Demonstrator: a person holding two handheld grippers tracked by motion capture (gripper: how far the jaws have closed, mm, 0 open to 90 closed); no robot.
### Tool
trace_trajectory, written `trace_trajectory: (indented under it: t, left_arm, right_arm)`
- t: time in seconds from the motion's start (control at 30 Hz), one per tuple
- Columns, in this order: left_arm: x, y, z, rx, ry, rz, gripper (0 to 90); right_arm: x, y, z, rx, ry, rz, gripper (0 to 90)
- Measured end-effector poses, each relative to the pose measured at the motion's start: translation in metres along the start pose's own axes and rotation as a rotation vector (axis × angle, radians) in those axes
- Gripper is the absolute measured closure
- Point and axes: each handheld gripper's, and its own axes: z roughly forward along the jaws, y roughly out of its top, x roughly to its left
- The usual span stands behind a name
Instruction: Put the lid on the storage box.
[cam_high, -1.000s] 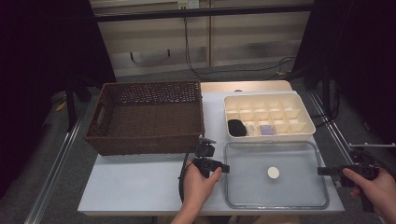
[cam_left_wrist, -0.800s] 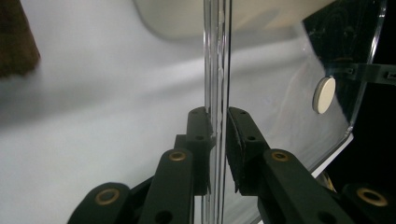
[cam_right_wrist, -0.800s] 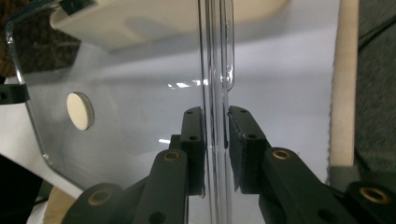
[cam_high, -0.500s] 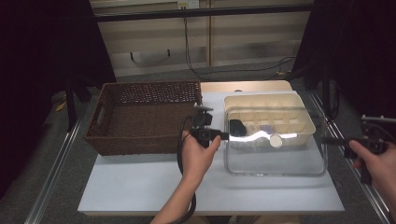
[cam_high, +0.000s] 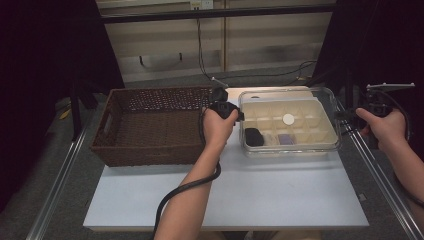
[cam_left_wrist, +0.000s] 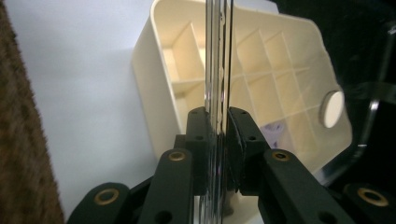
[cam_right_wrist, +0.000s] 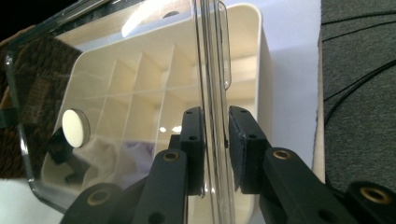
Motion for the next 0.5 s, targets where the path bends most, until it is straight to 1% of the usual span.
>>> trace_trajectory:
  t: [0.03,0.07,0.1,0.13,0.17,0.2,0.23,0.27,0.3,0.33,0.37,0.4,0.43,0.47,0.5]
  left_arm:
    - [0.001,0.003,0.004,0.007,0.013,-0.009,79.6]
    - [0.001,0.003,0.004,0.007,0.013,-0.009,79.5]
    - [0.001,0.007,0.008,0.007,0.016,-0.019,79.5]
    - [0.001,0.011,0.013,0.023,0.038,-0.027,79.3]
    - [0.001,0.011,0.013,0.023,0.038,-0.027,79.1]
    - [0.004,0.013,0.018,0.031,0.044,-0.047,78.8]
    - [0.008,0.013,0.021,0.048,0.038,-0.050,78.7]
    - [0.010,0.013,0.022,0.055,0.039,-0.051,78.2]
    - [0.012,0.013,0.025,0.059,0.040,-0.065,77.6]
    - [0.012,0.013,0.025,0.059,0.040,-0.065,76.7]
    - [0.015,0.013,0.029,0.057,0.037,-0.079,75.8]
    - [0.015,0.013,0.029,0.057,0.037,-0.079,75.3]
    - [0.015,0.012,0.032,0.043,0.043,-0.099,75.3]
    - [0.013,0.012,0.036,0.023,0.054,-0.117,73.5]
    - [0.012,0.012,0.034,0.033,0.088,-0.074,72.8]
  right_arm:
    - [-0.001,0.002,0.003,0.005,-0.003,0.001,76.6]
    - [-0.004,0.005,0.006,0.006,0.002,0.009,76.7]
    - [-0.004,0.005,0.006,0.006,0.002,0.009,76.7]
    - [-0.009,0.010,0.012,0.012,0.003,0.024,76.7]
    - [-0.009,0.010,0.012,0.012,0.003,0.024,76.7]
    - [-0.012,0.014,0.018,0.038,0.002,0.045,76.8]
    - [-0.013,0.014,0.020,0.046,-0.004,0.041,76.5]
    - [-0.013,0.015,0.024,0.055,-0.008,0.049,76.3]
    - [-0.014,0.016,0.026,0.050,-0.002,0.050,76.2]
    - [-0.014,0.016,0.026,0.050,-0.002,0.050,76.2]
    - [-0.015,0.016,0.031,0.053,-0.009,0.053,76.1]
    - [-0.015,0.016,0.031,0.053,-0.009,0.053,76.1]
    - [-0.016,0.016,0.032,0.051,-0.015,0.047,76.1]
    - [-0.017,0.015,0.035,0.044,-0.022,0.043,76.1]
    - [-0.018,0.014,0.037,0.043,-0.020,0.044,75.0]
